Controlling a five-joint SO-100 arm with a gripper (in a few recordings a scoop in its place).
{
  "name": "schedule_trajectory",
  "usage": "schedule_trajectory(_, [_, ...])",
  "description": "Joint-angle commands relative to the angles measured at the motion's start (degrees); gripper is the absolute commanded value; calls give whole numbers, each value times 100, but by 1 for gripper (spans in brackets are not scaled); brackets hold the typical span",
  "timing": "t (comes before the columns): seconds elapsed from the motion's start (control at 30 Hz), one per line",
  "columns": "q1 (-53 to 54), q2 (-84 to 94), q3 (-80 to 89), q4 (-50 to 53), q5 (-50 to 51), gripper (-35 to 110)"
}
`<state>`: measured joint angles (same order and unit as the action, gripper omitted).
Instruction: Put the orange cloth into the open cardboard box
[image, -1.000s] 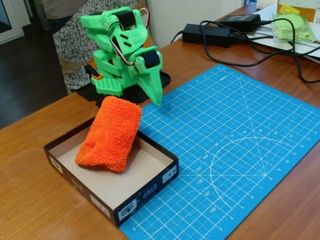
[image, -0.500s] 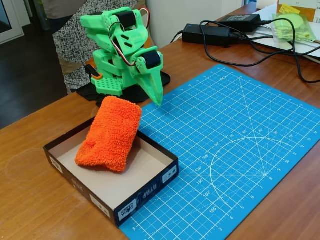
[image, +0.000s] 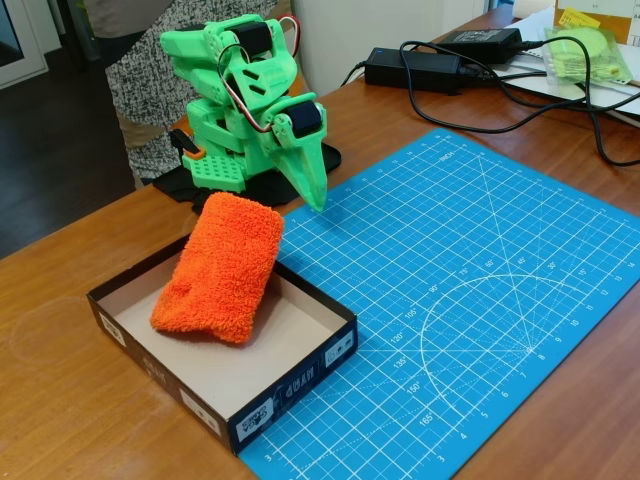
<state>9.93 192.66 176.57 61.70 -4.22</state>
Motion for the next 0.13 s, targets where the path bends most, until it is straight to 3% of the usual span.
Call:
schedule_trajectory(0.0, [97,79,0,88,-18,0])
schedule_trajectory(0.1, [202,79,-9,79,0,0])
